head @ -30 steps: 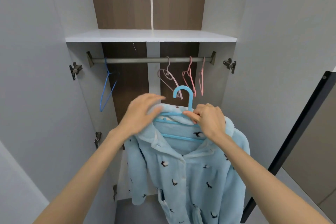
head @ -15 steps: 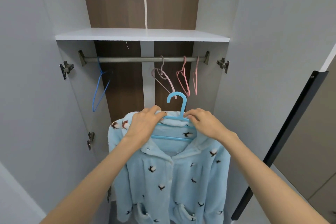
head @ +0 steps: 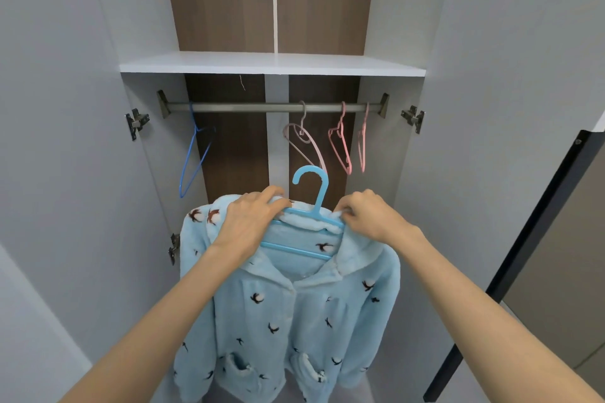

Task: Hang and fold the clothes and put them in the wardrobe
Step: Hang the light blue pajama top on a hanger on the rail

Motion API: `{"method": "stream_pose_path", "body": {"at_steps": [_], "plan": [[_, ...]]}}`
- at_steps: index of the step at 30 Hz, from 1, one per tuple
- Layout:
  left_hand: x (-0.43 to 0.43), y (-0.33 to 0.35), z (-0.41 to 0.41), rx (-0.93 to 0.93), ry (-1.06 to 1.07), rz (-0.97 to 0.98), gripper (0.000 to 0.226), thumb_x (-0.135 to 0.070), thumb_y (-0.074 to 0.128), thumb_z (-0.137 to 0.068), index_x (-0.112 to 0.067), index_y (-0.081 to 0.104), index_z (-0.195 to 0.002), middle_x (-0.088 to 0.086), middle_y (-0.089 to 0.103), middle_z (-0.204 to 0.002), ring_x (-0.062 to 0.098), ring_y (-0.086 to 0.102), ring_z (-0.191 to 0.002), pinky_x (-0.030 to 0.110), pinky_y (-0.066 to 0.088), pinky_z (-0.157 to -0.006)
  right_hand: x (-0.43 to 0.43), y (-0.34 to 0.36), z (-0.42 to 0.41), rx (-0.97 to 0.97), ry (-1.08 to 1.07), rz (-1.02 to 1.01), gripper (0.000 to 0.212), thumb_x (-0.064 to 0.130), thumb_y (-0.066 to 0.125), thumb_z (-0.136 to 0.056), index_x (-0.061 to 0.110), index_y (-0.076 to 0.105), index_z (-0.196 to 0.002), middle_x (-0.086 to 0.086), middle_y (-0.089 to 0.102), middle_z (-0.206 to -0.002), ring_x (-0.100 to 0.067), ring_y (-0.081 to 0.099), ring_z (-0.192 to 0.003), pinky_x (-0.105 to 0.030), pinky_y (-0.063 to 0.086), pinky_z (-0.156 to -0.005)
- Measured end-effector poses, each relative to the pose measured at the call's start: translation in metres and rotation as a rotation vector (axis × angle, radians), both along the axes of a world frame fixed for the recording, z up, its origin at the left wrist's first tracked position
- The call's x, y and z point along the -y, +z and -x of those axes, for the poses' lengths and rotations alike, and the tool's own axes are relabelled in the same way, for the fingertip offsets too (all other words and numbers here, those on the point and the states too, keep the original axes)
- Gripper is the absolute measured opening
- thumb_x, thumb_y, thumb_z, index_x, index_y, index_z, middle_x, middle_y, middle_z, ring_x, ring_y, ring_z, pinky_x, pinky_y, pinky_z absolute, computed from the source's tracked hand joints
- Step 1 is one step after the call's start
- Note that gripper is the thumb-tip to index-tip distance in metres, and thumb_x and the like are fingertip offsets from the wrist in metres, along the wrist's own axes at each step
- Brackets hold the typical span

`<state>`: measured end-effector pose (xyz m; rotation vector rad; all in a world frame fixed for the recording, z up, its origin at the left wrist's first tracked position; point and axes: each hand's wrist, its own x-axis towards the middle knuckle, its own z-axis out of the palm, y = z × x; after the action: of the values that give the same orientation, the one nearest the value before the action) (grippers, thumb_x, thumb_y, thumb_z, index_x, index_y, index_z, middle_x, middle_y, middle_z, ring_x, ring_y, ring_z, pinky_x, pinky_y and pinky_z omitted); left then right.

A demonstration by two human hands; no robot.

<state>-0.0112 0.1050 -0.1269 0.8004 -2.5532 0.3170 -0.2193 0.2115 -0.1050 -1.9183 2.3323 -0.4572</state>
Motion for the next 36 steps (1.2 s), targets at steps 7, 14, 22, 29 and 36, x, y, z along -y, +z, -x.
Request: {"method": "stream_pose_path", "body": {"at_steps": [7,14,22,29,36], "plan": [[-0.004,0.009,-0.014,-0.027,0.005,0.100,0.018,-0.020,0.074,-0.079,-0.021,0.067,-0.095,0.000,0.062,-0.102,0.019,0.061,-0.063,0.021,0.027,-0.042,0.005,0.010,0.002,0.194,-0.451,0.469,0.030,0.007,0.049,-0.087,0.017,0.073,-0.102,-0.011,0.071,-0.094,-0.033,0.063,-0.088,-0.028,0.044,-0.073],[0.000,-0.002,-0.006,0.018,0.156,0.093,0.026,-0.031,0.044,-0.098,-0.024,0.052,-0.122,-0.004,0.049,-0.126,0.022,0.061,-0.076,0.028,0.034,-0.052,-0.004,0.004,0.005,0.216,-0.044,0.234,0.028,0.014,0.050,-0.092,0.023,0.062,-0.116,-0.002,0.066,-0.113,-0.021,0.059,-0.097,-0.033,0.047,-0.085],[-0.013,0.006,0.006,-0.155,0.114,0.103,0.022,-0.014,0.073,-0.080,-0.015,0.066,-0.100,0.003,0.065,-0.104,0.024,0.062,-0.064,0.026,0.038,-0.046,-0.006,-0.004,0.007,-0.095,0.090,0.140,0.045,0.049,0.048,-0.093,0.041,0.038,-0.136,0.002,0.045,-0.116,-0.019,0.046,-0.103,-0.032,0.042,-0.088],[0.003,0.012,0.000,-0.226,0.045,0.075,0.010,-0.015,0.060,-0.091,-0.014,0.065,-0.100,0.002,0.064,-0.102,0.024,0.062,-0.083,0.033,0.048,-0.070,0.014,0.000,0.003,0.070,0.282,0.024,0.029,0.038,0.048,-0.097,0.032,0.051,-0.125,0.004,0.064,-0.111,-0.016,0.061,-0.092,-0.029,0.046,-0.079],[0.058,0.003,-0.007,-0.247,0.009,-0.058,0.021,-0.021,0.048,-0.097,-0.014,0.060,-0.114,0.001,0.059,-0.114,0.021,0.056,-0.102,0.034,0.043,-0.091,0.067,-0.010,-0.007,0.418,0.354,-0.074,0.017,0.026,0.051,-0.096,0.031,0.057,-0.111,0.006,0.063,-0.112,-0.013,0.060,-0.098,-0.029,0.050,-0.083]]}}
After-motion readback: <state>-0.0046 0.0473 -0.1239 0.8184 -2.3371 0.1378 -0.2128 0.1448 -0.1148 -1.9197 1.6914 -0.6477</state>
